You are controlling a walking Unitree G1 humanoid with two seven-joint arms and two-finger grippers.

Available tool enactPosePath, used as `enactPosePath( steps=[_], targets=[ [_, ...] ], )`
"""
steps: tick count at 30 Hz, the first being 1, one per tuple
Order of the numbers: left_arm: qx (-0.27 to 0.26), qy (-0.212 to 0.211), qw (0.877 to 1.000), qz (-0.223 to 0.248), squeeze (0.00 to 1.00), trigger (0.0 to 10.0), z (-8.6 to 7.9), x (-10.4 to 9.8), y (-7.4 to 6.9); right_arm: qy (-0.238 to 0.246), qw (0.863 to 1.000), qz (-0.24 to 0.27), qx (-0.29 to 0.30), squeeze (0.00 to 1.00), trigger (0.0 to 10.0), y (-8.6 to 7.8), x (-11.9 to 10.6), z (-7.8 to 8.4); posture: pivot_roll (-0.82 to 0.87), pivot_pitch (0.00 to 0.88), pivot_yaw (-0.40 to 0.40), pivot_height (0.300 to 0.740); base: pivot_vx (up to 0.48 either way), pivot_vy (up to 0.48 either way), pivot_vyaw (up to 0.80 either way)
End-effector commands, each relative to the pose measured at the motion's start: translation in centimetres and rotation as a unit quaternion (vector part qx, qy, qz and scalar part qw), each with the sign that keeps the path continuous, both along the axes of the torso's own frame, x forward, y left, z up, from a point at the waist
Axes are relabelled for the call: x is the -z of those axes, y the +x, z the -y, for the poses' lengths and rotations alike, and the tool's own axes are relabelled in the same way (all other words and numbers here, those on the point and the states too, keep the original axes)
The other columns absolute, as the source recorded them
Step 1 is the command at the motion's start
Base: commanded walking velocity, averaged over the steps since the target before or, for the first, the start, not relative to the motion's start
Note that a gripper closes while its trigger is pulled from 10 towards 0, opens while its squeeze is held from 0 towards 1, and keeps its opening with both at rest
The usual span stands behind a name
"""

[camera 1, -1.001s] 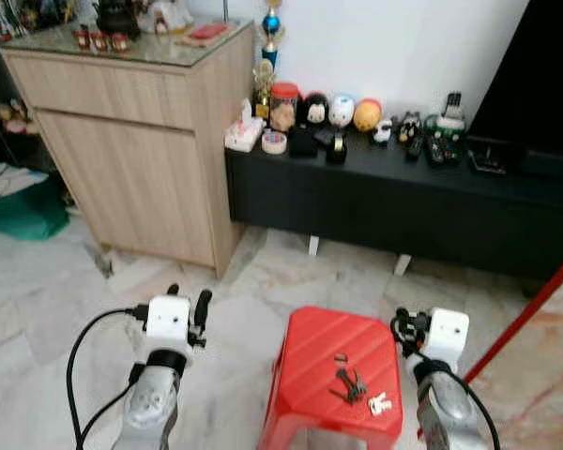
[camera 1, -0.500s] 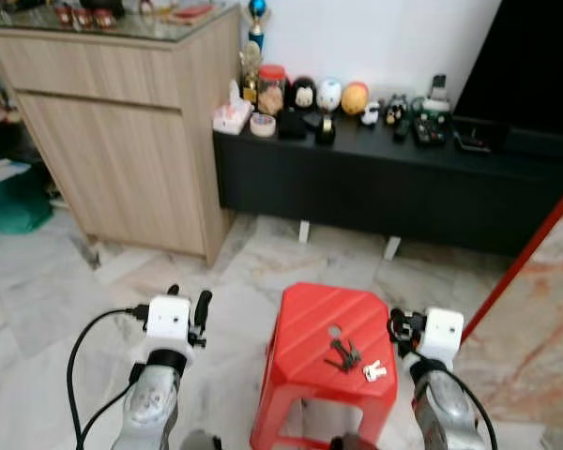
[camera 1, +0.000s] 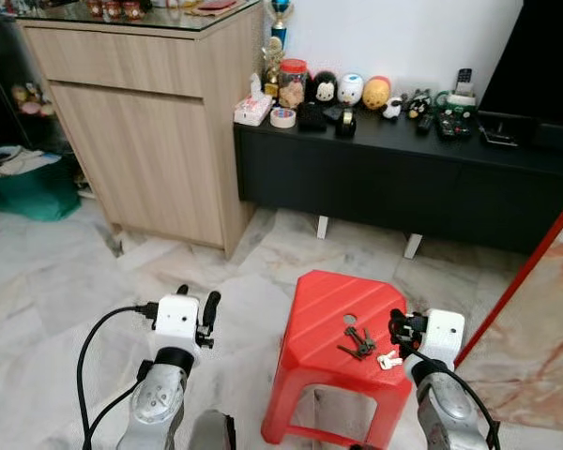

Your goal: Hang keys on a hook

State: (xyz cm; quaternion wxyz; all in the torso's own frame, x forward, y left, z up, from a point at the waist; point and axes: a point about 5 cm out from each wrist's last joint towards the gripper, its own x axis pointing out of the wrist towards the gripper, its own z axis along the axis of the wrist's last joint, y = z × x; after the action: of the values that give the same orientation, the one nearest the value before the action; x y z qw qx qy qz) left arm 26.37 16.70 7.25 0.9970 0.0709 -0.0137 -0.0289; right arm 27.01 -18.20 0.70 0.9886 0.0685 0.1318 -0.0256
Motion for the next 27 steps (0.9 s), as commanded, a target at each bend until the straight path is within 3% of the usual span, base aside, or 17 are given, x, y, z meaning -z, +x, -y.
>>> enactPosePath(
  steps=[1,5,27],
  targets=[
    [0.004,-0.005,1.0,-0.001,0.0,10.0,0.0,-0.1,0.05,-0.001,1.0,0.008,-0.01,0.0,10.0,0.31,-0.3,-0.26,0.08,0.0,-0.061,0.642,0.0,0.0,0.8],
    [0.006,-0.006,1.0,-0.003,0.0,10.0,0.04,-0.09,0.06,-0.003,1.0,0.004,-0.018,0.0,10.0,0.29,-0.19,-0.44,0.08,0.0,-0.061,0.642,0.124,0.0,0.8],
    [0.013,-0.007,1.0,-0.003,0.0,10.0,0.07,-0.15,0.11,0.013,1.0,-0.008,0.018,0.0,10.0,0.17,0.18,-0.07,0.08,0.0,-0.062,0.642,0.281,0.0,0.0]
  ],
)
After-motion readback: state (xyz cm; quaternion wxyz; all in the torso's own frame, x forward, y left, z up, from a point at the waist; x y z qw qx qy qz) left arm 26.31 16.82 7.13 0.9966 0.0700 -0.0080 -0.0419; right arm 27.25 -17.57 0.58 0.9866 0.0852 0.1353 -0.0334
